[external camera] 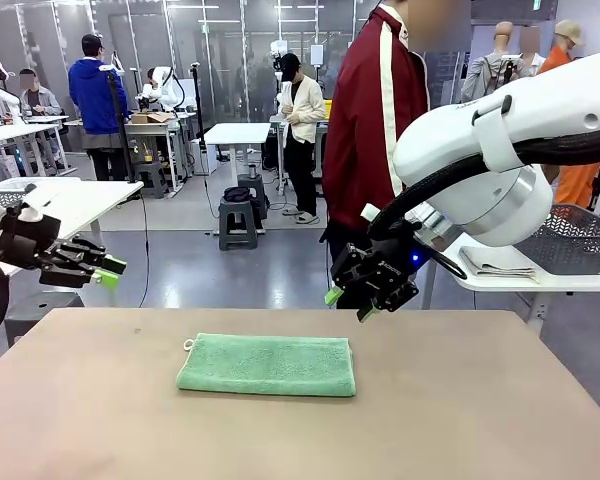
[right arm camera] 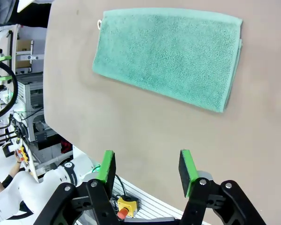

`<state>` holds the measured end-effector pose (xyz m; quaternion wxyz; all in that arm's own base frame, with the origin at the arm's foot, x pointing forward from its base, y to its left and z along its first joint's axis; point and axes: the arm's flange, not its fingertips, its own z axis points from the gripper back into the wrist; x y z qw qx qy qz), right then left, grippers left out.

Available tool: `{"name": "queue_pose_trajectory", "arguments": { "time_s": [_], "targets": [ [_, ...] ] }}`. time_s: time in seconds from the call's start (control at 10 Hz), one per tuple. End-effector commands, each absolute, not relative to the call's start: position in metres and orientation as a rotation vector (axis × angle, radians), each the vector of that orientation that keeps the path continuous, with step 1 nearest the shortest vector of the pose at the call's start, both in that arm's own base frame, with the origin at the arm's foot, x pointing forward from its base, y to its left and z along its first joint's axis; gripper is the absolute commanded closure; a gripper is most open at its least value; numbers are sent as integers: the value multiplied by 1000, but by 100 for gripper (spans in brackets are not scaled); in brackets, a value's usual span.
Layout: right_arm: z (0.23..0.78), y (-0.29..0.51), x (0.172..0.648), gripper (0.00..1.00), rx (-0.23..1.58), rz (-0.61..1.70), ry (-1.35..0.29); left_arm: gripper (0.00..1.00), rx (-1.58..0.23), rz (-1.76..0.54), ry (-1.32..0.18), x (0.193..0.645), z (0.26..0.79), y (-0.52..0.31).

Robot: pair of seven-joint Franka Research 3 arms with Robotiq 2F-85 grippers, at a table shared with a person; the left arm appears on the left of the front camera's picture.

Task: Fold the towels and place them in the basket.
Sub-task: When a person lays out a Towel with hook on the table, fold it in half twice.

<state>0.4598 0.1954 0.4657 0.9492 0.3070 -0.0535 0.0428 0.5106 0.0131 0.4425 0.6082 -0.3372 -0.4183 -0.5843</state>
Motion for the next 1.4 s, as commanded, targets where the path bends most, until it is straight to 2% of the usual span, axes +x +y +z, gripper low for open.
{"name": "queue_pose_trajectory", "arguments": {
  "time_s": [0.0, 0.2, 0.4, 0.6, 1.3],
  "targets": [
    [463, 194, 459, 32, 618, 89, -107, 52, -817, -1379, -987, 517, 433, 19],
    [463, 194, 459, 32, 618, 89, -107, 52, -797, -1407, -924, 522, 435, 15],
    [466, 195, 460, 31, 625, 87, -109, 52, -798, -1358, -963, 513, 430, 19],
    [457, 206, 476, 31, 525, 44, -99, 52, -798, -1358, -963, 513, 430, 19],
    [374, 200, 536, 31, 371, -144, -61, 52, -798, -1358, -963, 513, 430, 19]
  ]
}}
